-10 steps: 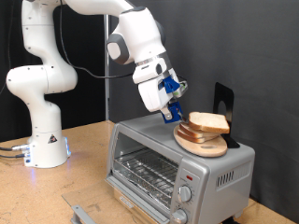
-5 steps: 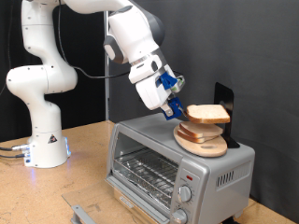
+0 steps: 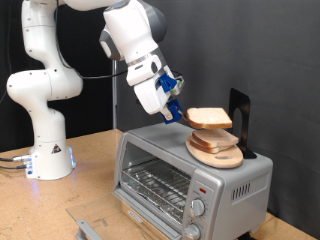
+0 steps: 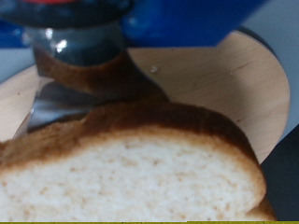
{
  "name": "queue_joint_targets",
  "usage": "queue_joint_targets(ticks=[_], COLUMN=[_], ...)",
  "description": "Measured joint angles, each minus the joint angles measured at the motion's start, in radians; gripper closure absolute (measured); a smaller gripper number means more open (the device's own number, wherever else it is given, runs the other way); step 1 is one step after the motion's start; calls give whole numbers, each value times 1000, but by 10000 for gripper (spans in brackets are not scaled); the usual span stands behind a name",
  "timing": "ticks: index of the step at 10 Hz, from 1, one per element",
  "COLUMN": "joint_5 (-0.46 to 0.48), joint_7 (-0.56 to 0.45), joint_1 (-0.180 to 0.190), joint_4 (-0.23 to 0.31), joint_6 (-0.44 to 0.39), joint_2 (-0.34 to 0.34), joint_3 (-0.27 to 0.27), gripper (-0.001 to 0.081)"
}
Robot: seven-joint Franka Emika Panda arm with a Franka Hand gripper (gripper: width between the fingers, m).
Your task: Make a piece of toast with the oven
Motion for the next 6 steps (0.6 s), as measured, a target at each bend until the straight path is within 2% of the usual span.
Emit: queue_joint_targets(ticks=[2, 4, 6], joint_5=[62, 73, 62], joint_7=[-88, -202, -275], joint_1=[0, -11, -36], joint_4=[0, 2, 8], joint_6=[-11, -65, -140], joint_2=[-5, -19, -32], joint_3=[-30, -91, -149], gripper=[540, 540, 540])
